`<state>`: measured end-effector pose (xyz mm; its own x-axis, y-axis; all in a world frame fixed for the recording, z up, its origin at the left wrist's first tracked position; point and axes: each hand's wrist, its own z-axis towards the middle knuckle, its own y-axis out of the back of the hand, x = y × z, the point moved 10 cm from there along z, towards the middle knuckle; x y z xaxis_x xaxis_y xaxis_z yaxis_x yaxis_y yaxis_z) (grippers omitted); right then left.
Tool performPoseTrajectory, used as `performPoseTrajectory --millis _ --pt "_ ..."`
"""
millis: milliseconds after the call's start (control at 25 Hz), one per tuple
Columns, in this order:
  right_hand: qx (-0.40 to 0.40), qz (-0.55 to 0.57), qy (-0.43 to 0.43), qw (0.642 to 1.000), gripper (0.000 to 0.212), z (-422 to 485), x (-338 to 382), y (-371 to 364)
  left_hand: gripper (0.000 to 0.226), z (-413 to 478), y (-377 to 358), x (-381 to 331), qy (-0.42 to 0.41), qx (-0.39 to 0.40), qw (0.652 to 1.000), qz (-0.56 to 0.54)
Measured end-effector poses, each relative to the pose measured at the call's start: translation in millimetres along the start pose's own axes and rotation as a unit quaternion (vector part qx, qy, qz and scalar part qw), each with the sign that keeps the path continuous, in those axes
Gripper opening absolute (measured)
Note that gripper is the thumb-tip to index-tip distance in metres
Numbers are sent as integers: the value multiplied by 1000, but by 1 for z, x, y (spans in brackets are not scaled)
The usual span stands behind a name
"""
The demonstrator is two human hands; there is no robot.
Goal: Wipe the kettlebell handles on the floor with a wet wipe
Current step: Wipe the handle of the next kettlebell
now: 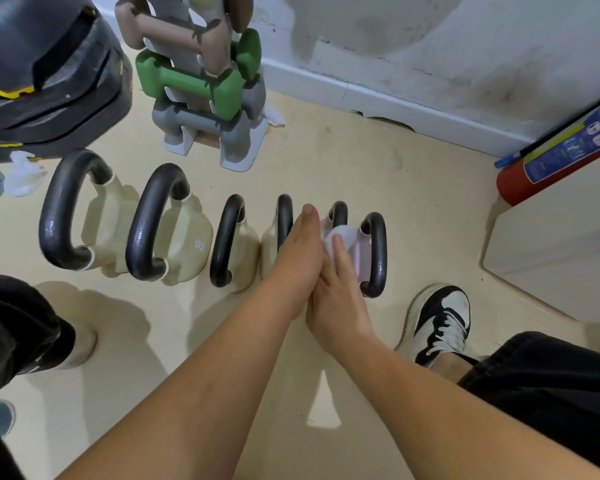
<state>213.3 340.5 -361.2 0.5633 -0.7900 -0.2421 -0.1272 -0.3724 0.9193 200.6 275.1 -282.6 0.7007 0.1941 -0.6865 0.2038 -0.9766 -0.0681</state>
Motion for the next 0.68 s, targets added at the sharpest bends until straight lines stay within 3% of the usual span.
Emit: performPoseTrajectory --millis 120,200,240,280,320,360,480,560,600,640,680 --pt "43 8 60 997 61 -26 15 -10 64 -6 5 -3 -11 -6 999 33" --pt "-25 135 -5 991 64 -10 -8 15 60 -7 4 -4 -22 -5 999 35" --pt "-76 228 -62 969 67 8 -26 29 58 -7 4 -5 -33 -3 999 34" --pt "-80 320 -124 936 69 24 -46 31 55 -8 4 -8 -43 -2 999 31" --pt "-79 433 -185 879 65 38 -64 32 52 -10 3 -10 -54 -1 998 28" --pt "-61 529 -235 813 56 52 -79 28 48 -10 3 -11 -63 -1 998 28" --pt "54 753 -348 556 48 66 -88 -11 38 -11 5 -16 -76 -22 996 45" --pt "60 799 -401 444 52 49 -76 -41 34 -6 5 -15 -79 -24 996 26" --pt "46 808 -419 412 49 39 -67 -51 34 -6 4 -16 -83 -20 996 16" --pt "23 812 -412 414 40 29 -61 -47 30 -8 3 -18 -92 -17 996 11" --pt "0 794 -396 461 31 19 -58 -32 25 -7 3 -17 -95 -15 995 12"
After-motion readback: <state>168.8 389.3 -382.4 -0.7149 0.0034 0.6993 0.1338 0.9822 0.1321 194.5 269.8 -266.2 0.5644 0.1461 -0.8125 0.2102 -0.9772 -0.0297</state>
